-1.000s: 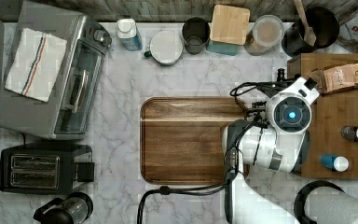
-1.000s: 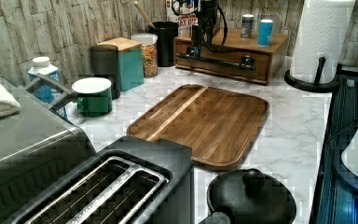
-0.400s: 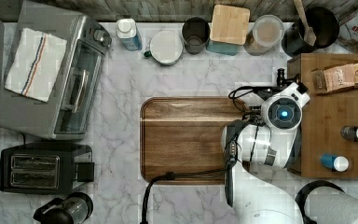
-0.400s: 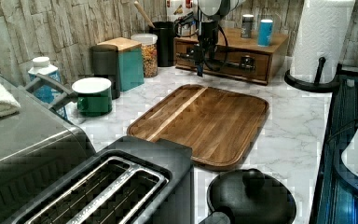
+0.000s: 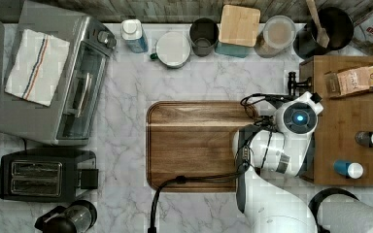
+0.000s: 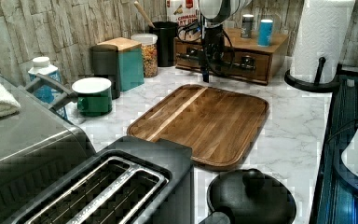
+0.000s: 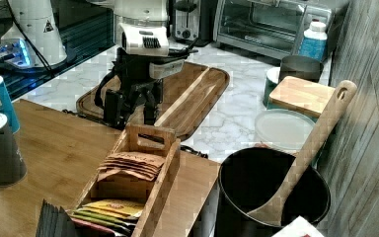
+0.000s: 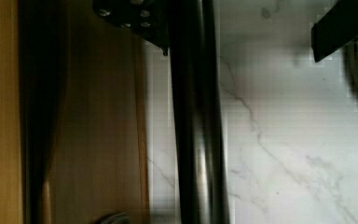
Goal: Open the drawer.
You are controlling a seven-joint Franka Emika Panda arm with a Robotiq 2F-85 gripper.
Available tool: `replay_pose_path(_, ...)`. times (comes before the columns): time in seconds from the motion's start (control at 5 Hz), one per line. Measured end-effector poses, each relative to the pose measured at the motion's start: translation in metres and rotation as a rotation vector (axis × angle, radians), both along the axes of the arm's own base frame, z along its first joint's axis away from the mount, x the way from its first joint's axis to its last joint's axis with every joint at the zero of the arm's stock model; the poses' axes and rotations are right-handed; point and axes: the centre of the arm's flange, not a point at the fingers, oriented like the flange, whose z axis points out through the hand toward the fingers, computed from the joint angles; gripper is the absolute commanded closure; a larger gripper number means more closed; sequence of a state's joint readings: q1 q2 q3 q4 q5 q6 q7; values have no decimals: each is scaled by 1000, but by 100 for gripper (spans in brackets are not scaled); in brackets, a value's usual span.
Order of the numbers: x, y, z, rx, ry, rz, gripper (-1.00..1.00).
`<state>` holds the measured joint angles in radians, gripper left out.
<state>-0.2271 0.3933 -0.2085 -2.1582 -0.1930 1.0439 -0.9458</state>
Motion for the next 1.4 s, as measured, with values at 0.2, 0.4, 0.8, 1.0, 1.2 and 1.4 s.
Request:
replay_pose_path(0.2,0,3,7,38,-13,-42,-100)
replay_pose_path(0.4,-2,9,14,106,-29,-57,-100)
replay_pose_path(0.8,-14,24,20,169,-102,-13,-100)
replay_pose_path(1.0,-18,43,17,197,-130,-25,-100)
replay_pose_path(1.2,-16,73,17,226,-126,8,-100)
replay_pose_path(1.4,-12,111,18,252,-102,12,-100)
